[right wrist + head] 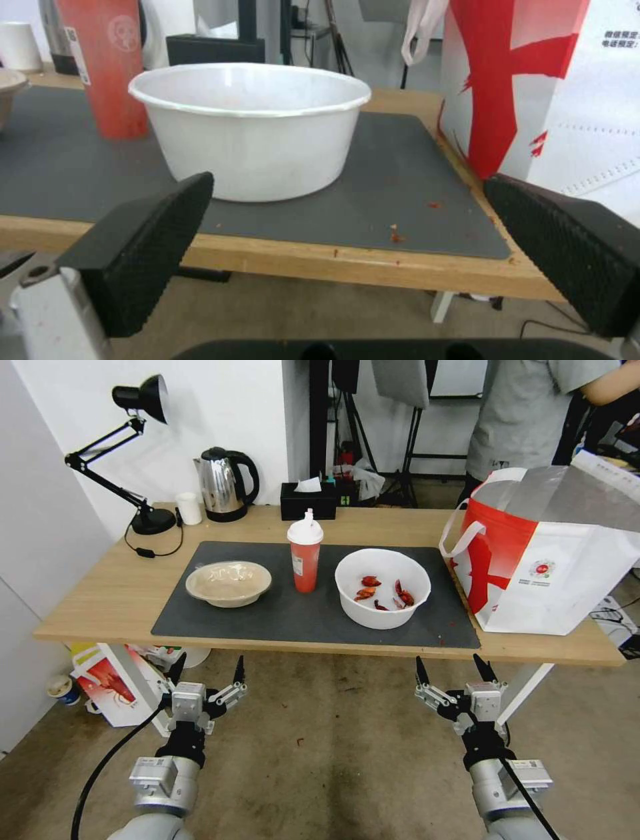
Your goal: Pick up the trash from the table and place it into the takeout bag.
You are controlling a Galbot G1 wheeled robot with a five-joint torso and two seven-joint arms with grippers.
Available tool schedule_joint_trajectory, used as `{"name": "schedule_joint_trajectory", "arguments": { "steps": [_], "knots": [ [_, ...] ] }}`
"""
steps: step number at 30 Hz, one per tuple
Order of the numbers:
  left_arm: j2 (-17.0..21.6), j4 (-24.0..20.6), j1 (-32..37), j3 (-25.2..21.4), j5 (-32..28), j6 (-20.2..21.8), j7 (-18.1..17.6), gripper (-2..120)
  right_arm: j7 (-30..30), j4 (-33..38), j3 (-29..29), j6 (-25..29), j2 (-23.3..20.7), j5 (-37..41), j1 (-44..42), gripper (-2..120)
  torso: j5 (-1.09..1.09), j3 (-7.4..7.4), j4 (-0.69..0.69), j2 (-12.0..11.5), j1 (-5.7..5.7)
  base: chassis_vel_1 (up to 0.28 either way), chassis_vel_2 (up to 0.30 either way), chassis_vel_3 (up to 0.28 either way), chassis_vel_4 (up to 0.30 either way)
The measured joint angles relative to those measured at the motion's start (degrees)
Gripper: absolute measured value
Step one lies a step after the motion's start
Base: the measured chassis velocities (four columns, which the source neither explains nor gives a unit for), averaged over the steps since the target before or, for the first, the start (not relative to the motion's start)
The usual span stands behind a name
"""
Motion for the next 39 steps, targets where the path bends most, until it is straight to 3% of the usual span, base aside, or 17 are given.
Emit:
{"name": "schedule_joint_trajectory", "arguments": {
  "steps": [17, 22, 27, 31, 32, 33, 39],
  "knots": [
    [-0.1, 0.0, -0.5, -0.2, 0.1, -0.5, 0.0, 100, 0.2, 0.1, -0.1, 0.2, -0.1, -0.2, 0.3, 100, 0.01, 0.00, -0.01, 0.0, -0.01, 0.000, 0.000, 0.000, 0.000],
    [-1.5, 0.0, -6.0, -2.5, 2.2, -6.7, 0.0, 100, 2.5, 1.3, -1.4, 3.0, -1.1, -1.7, 3.7, 100, -0.01, 0.00, -0.03, 0.0, 0.00, 0.000, 0.000, 0.000, 0.000],
    [-3.7, -0.1, -14.4, -6.2, 5.5, -16.4, 0.2, 100, 9.1, 5.2, -5.1, 11.4, -4.2, -6.1, 13.6, 100, -0.01, 0.01, 0.02, 0.0, 0.02, 0.000, 0.000, 0.000, 0.000],
    [-5.0, -0.3, -19.3, -8.3, 7.1, -22.1, 0.6, 100, 8.0, 5.9, -4.6, 11.6, -5.7, -6.0, 15.4, 100, -0.01, 0.00, -0.01, 0.0, 0.02, 0.000, 0.000, 0.000, 0.000],
    [-5.2, -1.2, -20.1, -9.0, 5.2, -23.6, 2.7, 100, 7.9, 6.0, -4.4, 11.5, -5.9, -6.0, 15.4, 100, -0.01, 0.01, -0.04, 0.0, 0.03, 0.000, 0.000, 0.000, 0.000],
    [-5.3, -1.9, -20.2, -9.4, 3.4, -24.3, 4.5, 100, 7.8, 6.0, -4.4, 11.3, -5.9, -5.9, 15.3, 100, 0.05, 0.01, 0.00, 0.0, 0.02, 0.000, 0.000, 0.000, 0.000],
    [-5.4, -2.4, -19.8, -9.6, 1.4, -23.6, 6.1, 100, 7.8, 5.6, -4.6, 10.7, -6.0, -5.9, 14.9, 100, 0.00, 0.00, 0.00, 0.0, 0.00, 0.000, 0.000, 0.000, 0.000]
  ]
}}
